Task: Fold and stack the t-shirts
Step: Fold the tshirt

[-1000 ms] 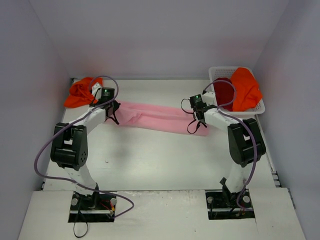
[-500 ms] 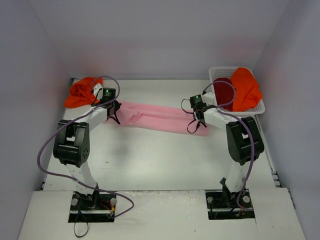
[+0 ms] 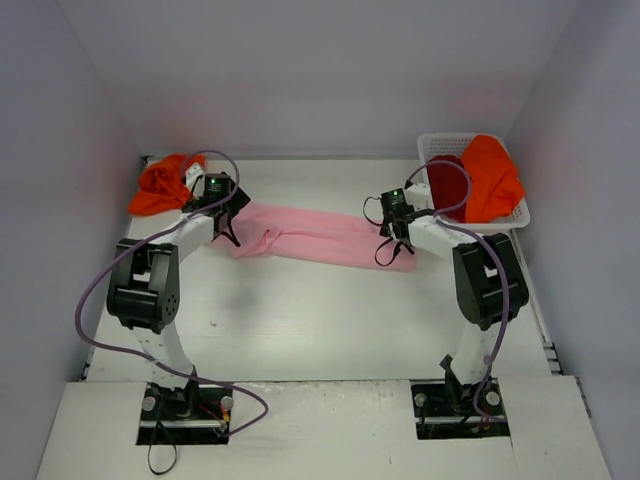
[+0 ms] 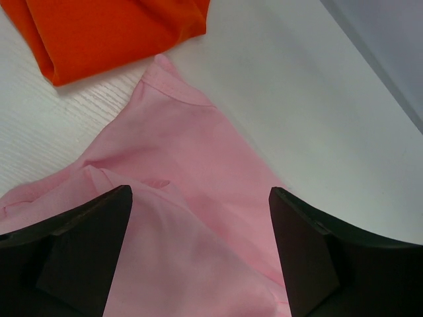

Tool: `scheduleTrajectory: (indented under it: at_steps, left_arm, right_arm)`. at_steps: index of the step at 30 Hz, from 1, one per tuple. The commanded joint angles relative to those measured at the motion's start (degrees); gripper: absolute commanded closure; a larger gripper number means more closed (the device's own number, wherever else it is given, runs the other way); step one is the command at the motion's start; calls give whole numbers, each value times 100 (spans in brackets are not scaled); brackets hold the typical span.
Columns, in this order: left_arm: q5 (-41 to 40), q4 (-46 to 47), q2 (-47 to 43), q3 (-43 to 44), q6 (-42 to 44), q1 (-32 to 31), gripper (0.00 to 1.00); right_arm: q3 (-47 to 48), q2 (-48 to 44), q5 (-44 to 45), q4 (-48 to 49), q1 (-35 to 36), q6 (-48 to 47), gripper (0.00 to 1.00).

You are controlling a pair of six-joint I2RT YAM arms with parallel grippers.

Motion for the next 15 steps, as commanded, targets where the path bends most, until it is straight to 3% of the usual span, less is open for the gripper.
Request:
scheduleTrajectory:
  at_steps: [1,15]
  left_arm:
    - [-157,380,-396,213,44,45,20]
    - [72,363,-1239,64,27,-43,20]
  right_arm:
    - [145,-460,176,139,-33,-75,31]
    - [58,-1551,36,51,81,-199,30]
